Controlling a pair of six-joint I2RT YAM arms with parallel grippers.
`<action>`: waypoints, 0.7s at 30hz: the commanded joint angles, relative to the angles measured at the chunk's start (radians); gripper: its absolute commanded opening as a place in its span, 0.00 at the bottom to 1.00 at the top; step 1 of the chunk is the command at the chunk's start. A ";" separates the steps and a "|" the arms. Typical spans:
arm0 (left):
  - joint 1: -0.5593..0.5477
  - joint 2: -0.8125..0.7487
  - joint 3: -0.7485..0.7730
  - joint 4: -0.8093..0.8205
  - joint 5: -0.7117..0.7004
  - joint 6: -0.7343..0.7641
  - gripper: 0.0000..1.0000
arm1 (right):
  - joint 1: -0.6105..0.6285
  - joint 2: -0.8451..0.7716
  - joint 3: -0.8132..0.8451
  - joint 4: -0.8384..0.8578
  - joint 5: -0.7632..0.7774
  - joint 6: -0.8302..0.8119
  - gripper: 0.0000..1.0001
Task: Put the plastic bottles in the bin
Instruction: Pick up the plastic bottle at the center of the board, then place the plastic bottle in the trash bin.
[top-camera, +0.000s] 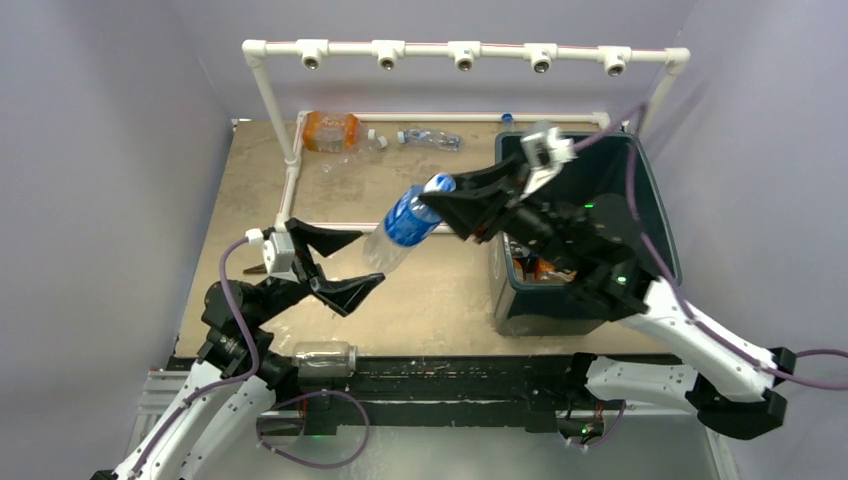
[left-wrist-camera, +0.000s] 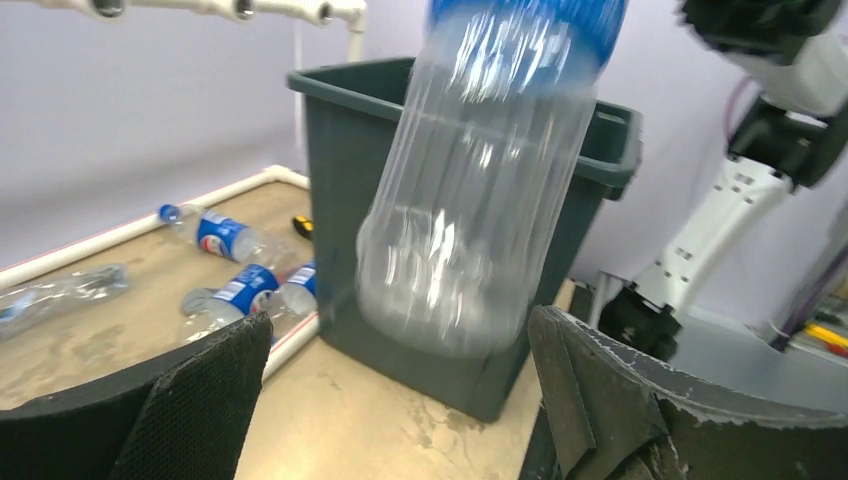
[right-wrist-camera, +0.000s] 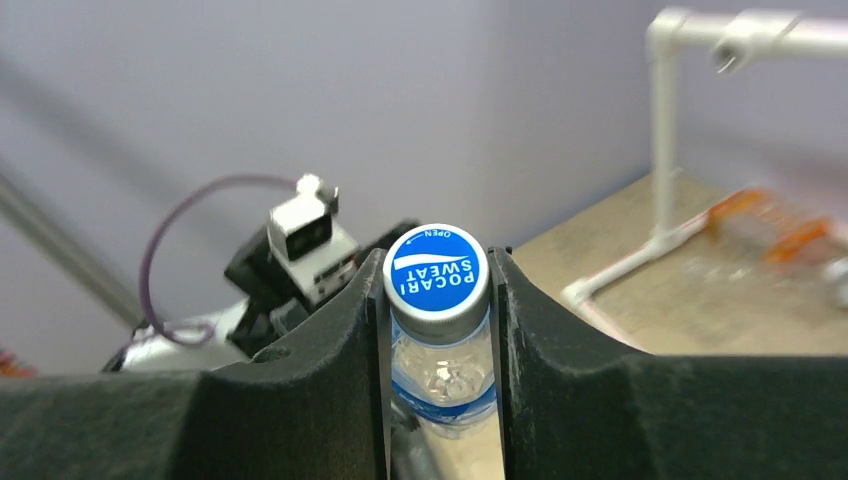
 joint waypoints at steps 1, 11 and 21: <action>0.004 -0.013 0.048 -0.093 -0.165 0.055 0.99 | 0.003 -0.104 0.188 -0.089 0.268 -0.224 0.00; 0.004 0.018 0.056 -0.140 -0.209 0.086 0.99 | 0.003 -0.130 0.214 -0.106 1.021 -0.643 0.00; 0.004 0.123 0.100 -0.225 -0.458 0.083 0.99 | -0.032 -0.142 0.009 -0.244 1.169 -0.489 0.00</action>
